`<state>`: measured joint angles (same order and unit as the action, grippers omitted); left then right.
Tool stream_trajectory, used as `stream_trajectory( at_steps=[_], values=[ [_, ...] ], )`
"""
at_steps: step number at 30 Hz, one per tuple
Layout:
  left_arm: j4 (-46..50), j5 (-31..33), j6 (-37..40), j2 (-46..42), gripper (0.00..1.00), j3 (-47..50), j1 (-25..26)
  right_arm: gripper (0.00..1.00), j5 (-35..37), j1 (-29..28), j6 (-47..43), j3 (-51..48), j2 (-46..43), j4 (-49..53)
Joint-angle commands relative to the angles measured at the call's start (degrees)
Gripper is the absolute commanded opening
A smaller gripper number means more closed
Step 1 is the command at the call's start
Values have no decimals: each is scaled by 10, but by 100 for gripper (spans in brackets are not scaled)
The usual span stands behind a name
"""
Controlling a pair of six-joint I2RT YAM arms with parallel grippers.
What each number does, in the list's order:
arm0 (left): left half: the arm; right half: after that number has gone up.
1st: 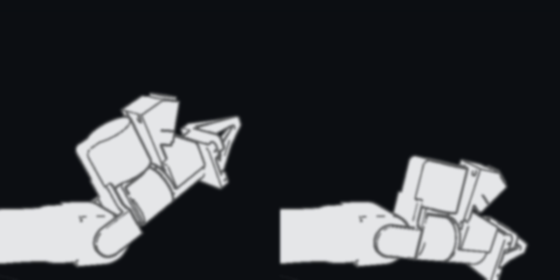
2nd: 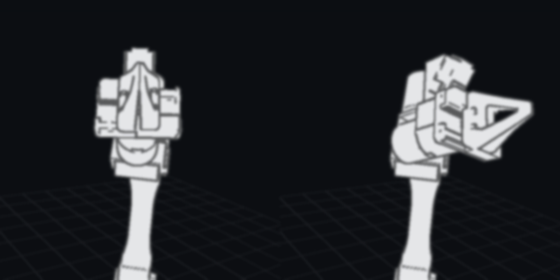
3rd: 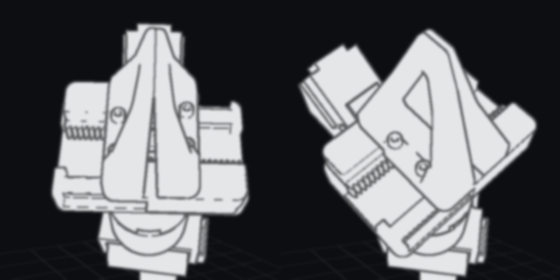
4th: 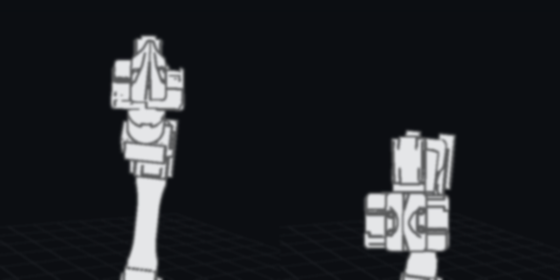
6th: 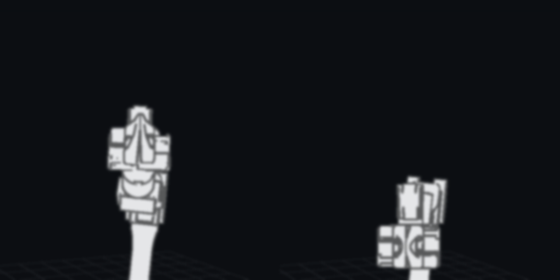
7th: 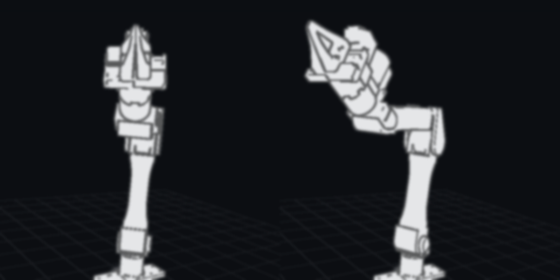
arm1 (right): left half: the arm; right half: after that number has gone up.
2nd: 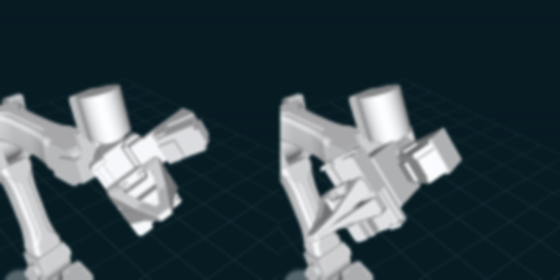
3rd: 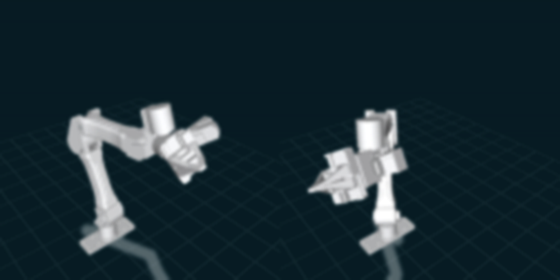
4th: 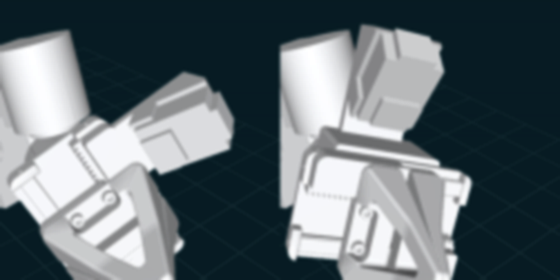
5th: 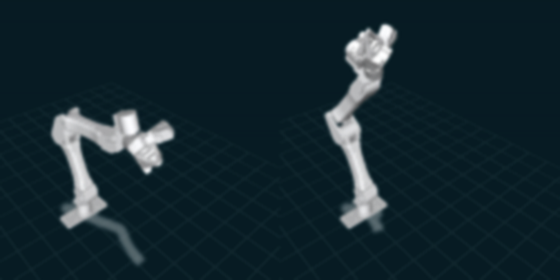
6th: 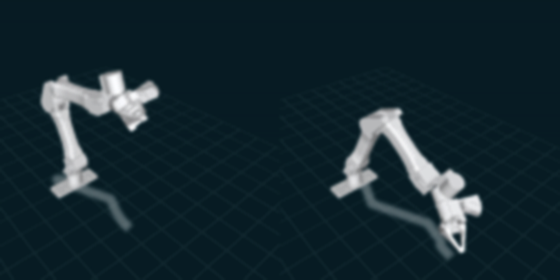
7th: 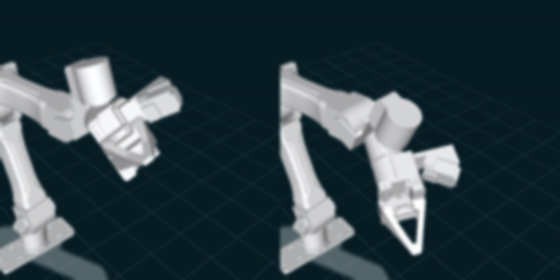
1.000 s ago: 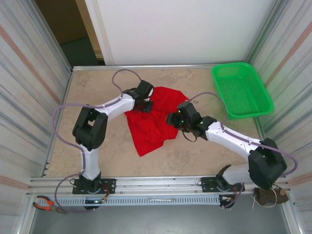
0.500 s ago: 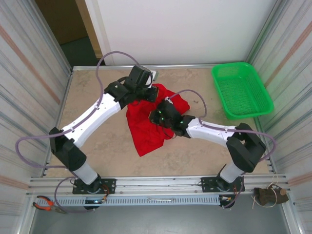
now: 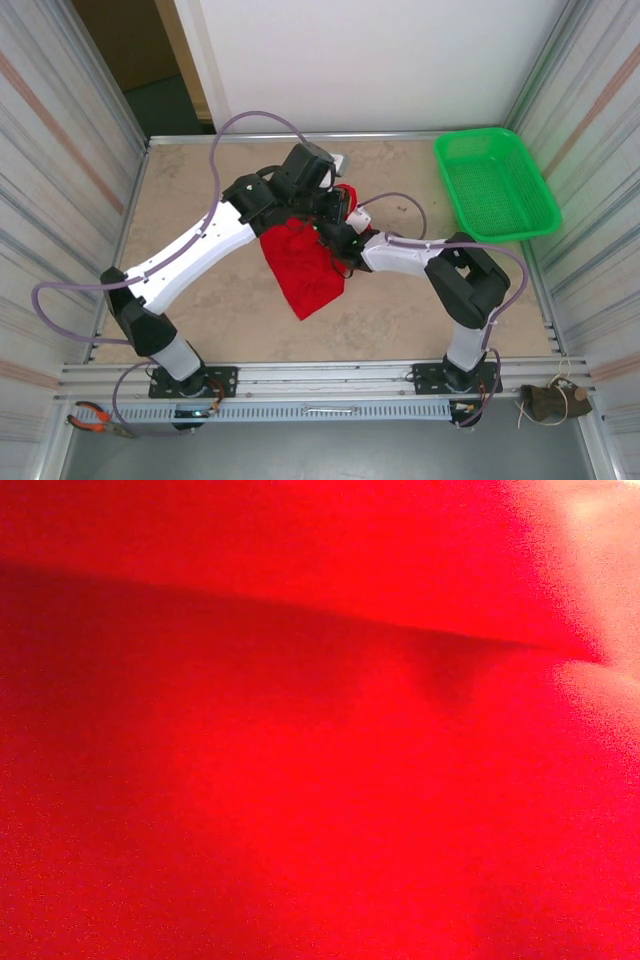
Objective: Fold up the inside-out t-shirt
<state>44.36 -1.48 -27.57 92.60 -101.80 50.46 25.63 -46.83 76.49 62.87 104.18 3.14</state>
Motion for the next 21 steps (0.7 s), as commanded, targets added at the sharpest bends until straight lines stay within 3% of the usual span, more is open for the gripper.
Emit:
stream_trajectory(
  at_steps=[1,9,12,21],
  values=[
    [-19,-42,-33,-11,0,-46,29,12,6,16,45,16,28,16],
    [-20,-45,-18,10,0,-87,26,11,-95,22,29,-91,43,-188],
    [-39,-87,-19,15,0,-90,12,13,-149,18,-11,-120,57,-295],
    [-31,-262,-49,149,0,-275,47,14,-247,39,33,-47,180,-372]
  ],
)
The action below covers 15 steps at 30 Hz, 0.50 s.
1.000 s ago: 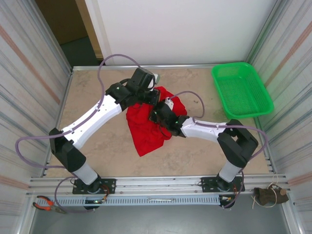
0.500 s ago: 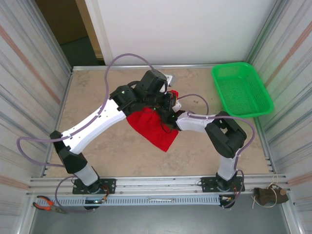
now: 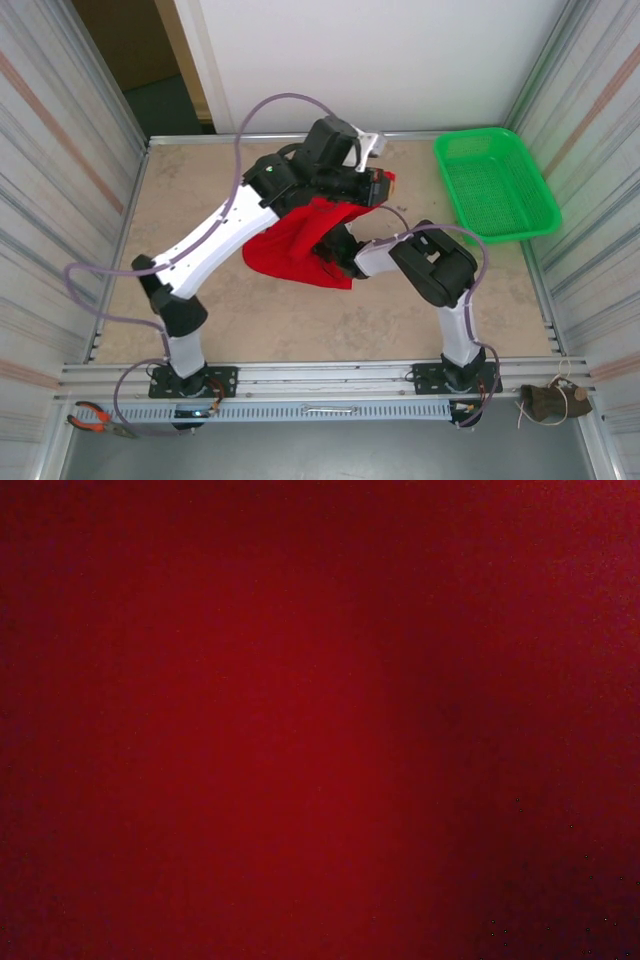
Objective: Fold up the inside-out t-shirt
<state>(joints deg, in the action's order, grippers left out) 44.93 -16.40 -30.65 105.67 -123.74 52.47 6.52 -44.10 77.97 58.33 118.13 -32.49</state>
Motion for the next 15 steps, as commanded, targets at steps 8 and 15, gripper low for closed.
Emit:
stream_trajectory(
  at_steps=[8,15],
  values=[
    [-52,-142,-30,23,0,-28,46,21,-61,8,-66,-61,-56,-86],
    [-29,-120,-6,14,51,-30,37,22,-62,20,-47,-7,2,-83]
  ],
)
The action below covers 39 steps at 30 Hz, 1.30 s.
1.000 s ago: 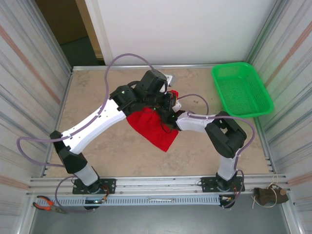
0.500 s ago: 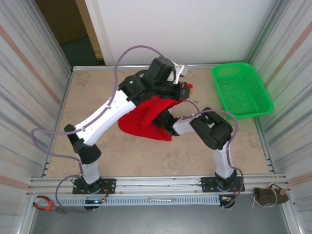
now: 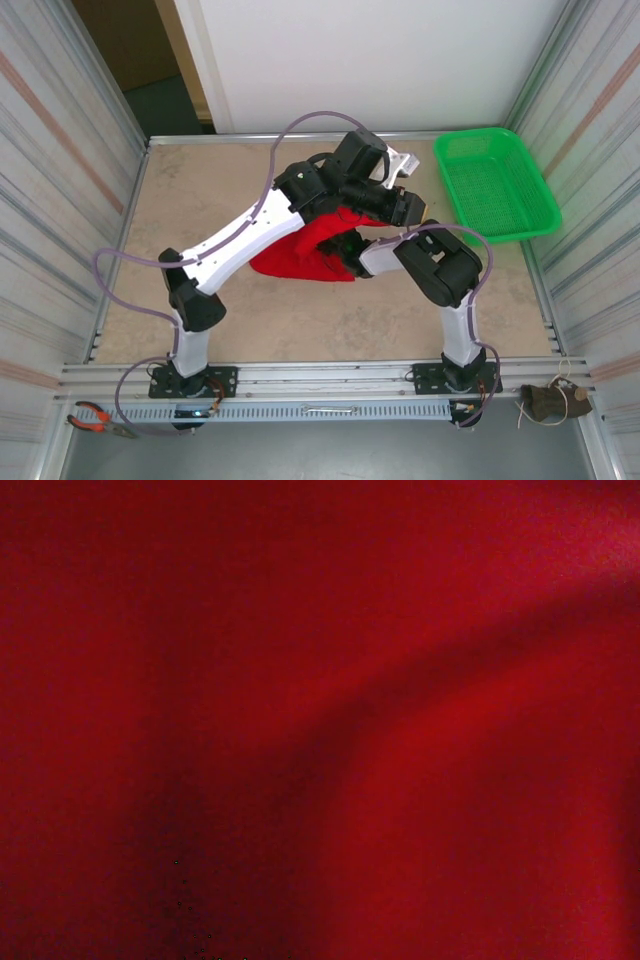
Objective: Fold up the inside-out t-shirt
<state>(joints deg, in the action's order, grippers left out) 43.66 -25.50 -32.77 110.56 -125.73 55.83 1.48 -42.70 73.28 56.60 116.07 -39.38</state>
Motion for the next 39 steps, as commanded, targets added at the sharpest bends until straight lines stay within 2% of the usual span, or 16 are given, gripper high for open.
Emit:
stream_trajectory(
  at_steps=[1,4,6,10,13,16,23,24,25,26,28,29,32,39],
  values=[
    [-18,-11,20,-55,56,19,-1,22,-13,9,-1,11,23,-14],
    [-78,59,13,-152,69,181,-20,22,-11,16,-3,7,17,0],
    [-139,96,-16,-225,73,312,-41,22,-15,21,0,5,16,-2],
    [-221,198,-81,-353,79,548,-86,21,-19,27,1,9,17,2],
    [-268,240,-102,-400,80,666,-98,21,-22,29,3,13,17,4],
    [-293,250,-92,-391,81,706,-99,21,-22,29,2,15,13,10],
    [-298,299,-66,-291,81,681,-102,21,-21,23,10,3,-4,11],
    [-300,298,-65,-277,74,675,-107,21,-21,22,14,-2,-10,8],
    [-303,294,-61,-263,60,668,-113,21,-21,22,17,-6,-14,3],
    [-301,288,-57,-253,44,659,-118,21,-22,21,21,-10,-20,1],
    [-300,264,-40,-236,4,640,-130,21,-21,21,23,-16,-31,0],
    [-292,255,-35,-232,0,629,-132,21,-19,21,23,-17,-35,0],
    [-282,206,-11,-241,0,605,-132,21,-13,25,24,-17,-49,4],
    [-293,61,-20,-294,0,584,-110,21,-3,30,31,12,-55,3]
  ],
)
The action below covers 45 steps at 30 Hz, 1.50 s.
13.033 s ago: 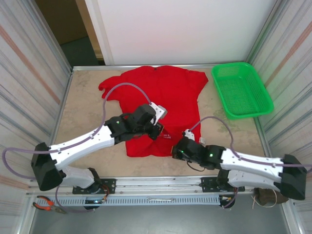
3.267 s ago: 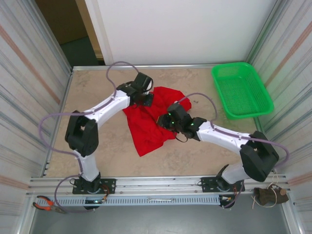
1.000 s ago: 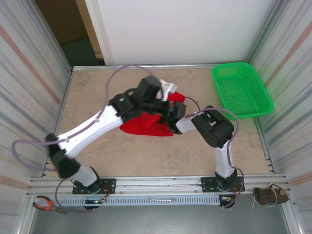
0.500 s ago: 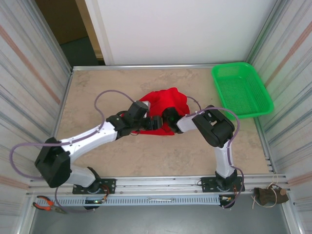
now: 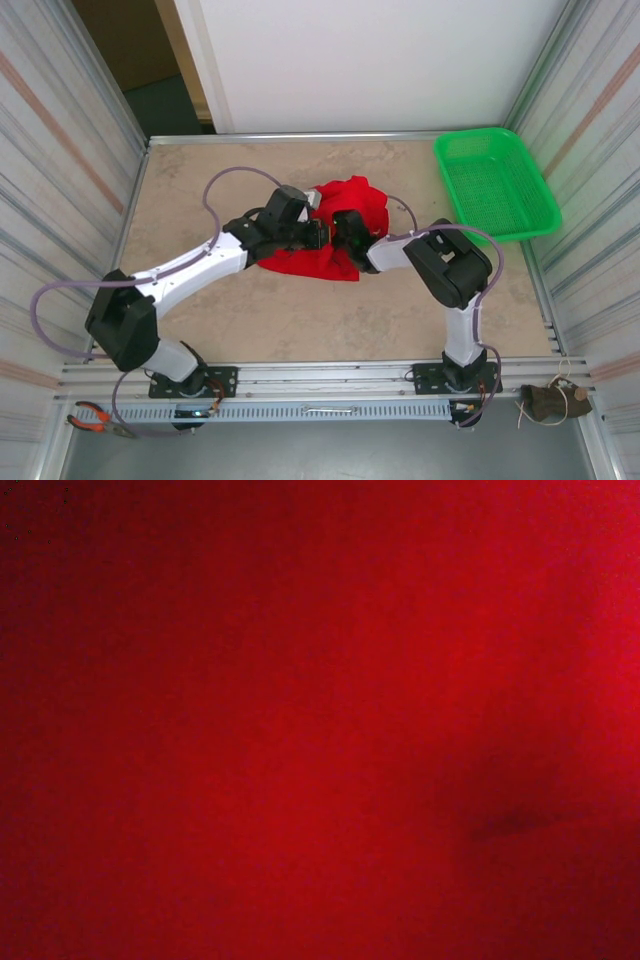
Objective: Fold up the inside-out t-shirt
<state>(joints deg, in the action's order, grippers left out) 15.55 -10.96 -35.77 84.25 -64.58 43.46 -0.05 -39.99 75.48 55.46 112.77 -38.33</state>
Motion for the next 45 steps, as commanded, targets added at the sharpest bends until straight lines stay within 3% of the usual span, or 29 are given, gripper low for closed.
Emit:
stream_trajectory(
  at_steps=[1,7,9,10,12,16,20,24,27,31,37,43,45],
  values=[
    [-14,-99,8,-34,0,-32,19,21,12,2,9,30,-18,-5],
    [-105,-217,21,-57,0,-63,56,21,42,-20,13,79,44,30],
    [-91,-231,40,-62,0,-83,58,21,50,-24,25,72,65,20],
    [-76,-218,47,-66,8,-90,55,21,49,-25,32,65,71,11],
    [-66,-197,52,-79,35,-86,36,21,52,-27,36,50,74,2],
    [-76,-160,29,-99,68,-70,-33,20,57,-29,29,19,62,1],
    [1,-127,55,-56,74,-142,-81,20,64,-39,18,-6,51,-3],
    [157,-91,123,42,77,-262,-85,19,70,-47,20,-24,48,-12],
    [218,-69,132,87,78,-281,-85,19,81,-55,25,-39,44,-22],
    [174,-56,89,61,82,-176,-82,18,73,-53,36,-59,47,-61],
    [49,-29,24,-49,91,8,-60,19,68,-45,34,-74,36,-73],
    [-8,-22,-5,-69,94,73,-39,24,78,-40,30,-65,18,-33],
    [-11,-24,-8,-61,93,75,-32,34,84,-39,29,-51,7,23]
  ],
)
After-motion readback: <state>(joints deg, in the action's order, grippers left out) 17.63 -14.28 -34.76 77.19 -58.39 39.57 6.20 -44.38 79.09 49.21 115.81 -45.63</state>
